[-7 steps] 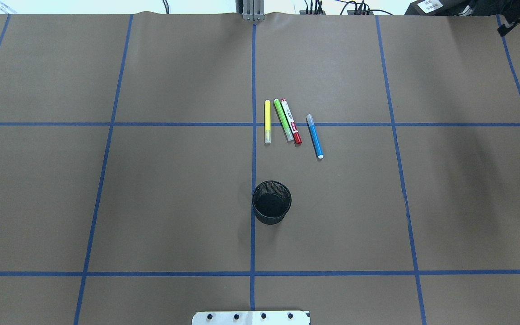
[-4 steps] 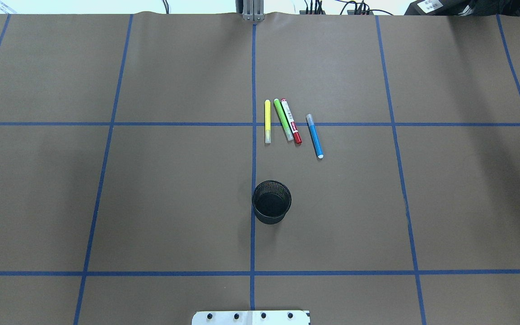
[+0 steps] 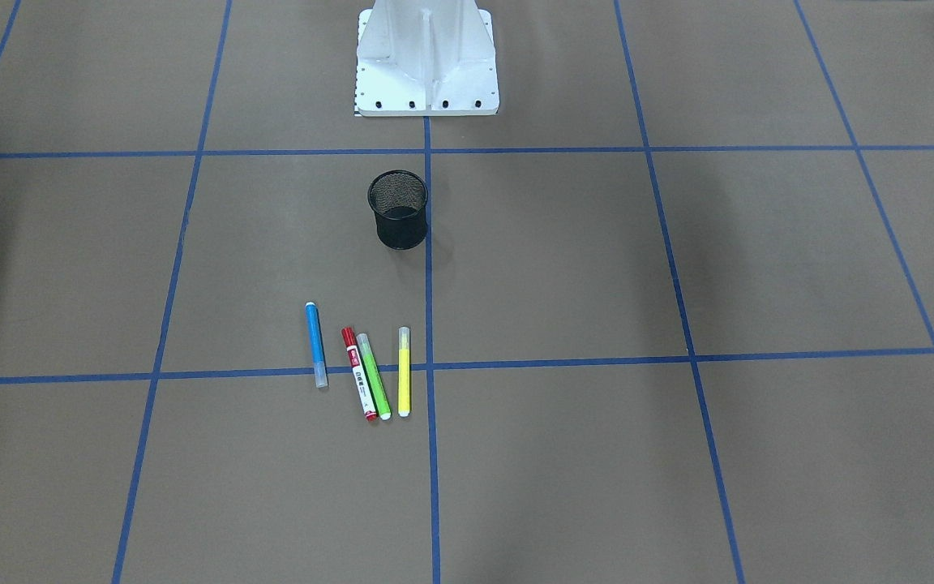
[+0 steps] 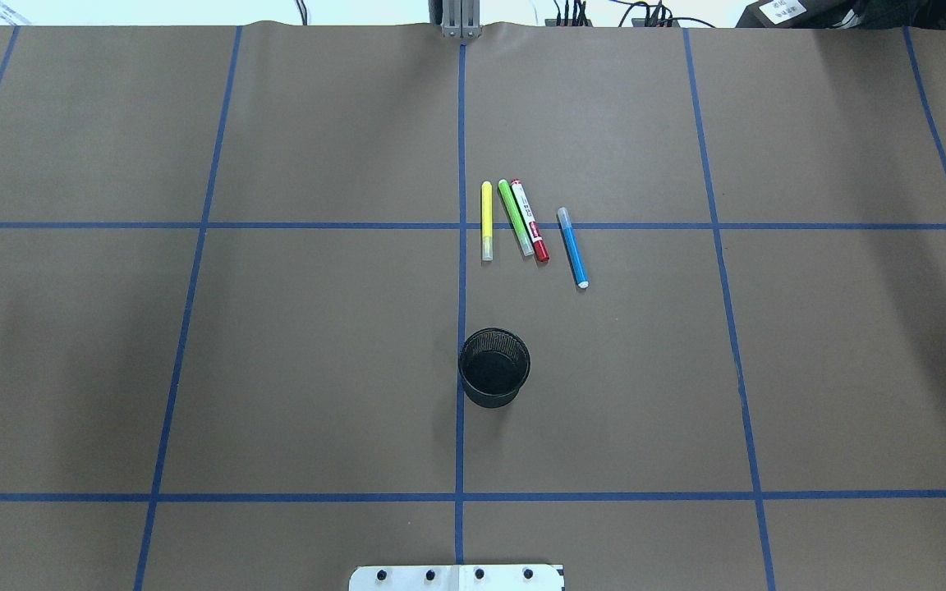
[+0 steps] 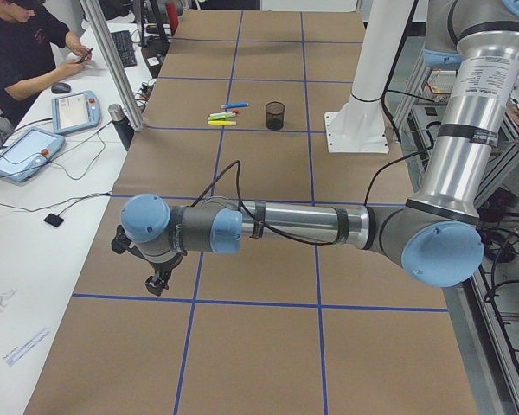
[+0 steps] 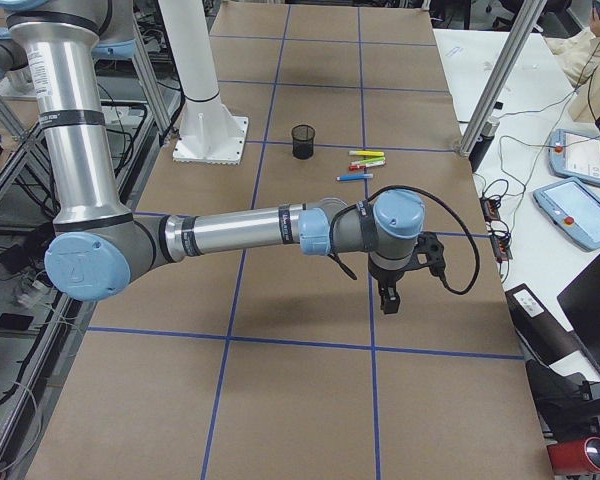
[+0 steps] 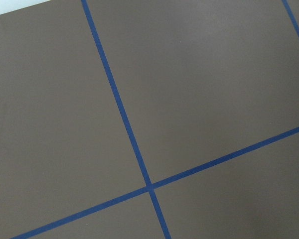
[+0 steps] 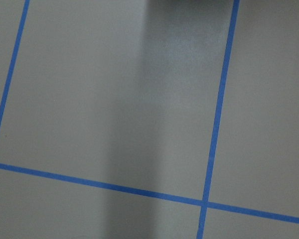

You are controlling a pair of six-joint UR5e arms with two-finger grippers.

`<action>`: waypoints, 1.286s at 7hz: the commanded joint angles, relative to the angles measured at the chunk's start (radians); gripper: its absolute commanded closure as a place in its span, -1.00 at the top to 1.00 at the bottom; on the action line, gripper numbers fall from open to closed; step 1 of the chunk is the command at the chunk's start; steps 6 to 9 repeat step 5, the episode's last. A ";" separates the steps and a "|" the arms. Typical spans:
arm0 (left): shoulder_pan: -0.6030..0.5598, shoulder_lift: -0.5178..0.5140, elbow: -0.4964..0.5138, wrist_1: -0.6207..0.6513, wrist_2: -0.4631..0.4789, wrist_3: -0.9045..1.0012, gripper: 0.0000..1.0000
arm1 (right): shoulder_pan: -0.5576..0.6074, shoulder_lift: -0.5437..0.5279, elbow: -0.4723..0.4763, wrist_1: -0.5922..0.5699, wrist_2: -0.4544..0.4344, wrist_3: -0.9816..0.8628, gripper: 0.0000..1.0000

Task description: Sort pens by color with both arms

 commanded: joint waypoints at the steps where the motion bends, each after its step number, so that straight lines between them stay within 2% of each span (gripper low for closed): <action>1: -0.004 0.089 -0.080 -0.004 0.001 -0.009 0.98 | 0.002 -0.081 0.062 0.000 0.011 0.000 0.99; 2: -0.004 0.089 -0.080 -0.002 0.003 -0.010 0.98 | 0.003 -0.104 0.103 -0.007 0.006 0.002 0.99; 9: -0.005 0.089 -0.083 -0.004 0.004 -0.030 0.98 | 0.003 -0.111 0.099 -0.006 0.006 0.002 0.99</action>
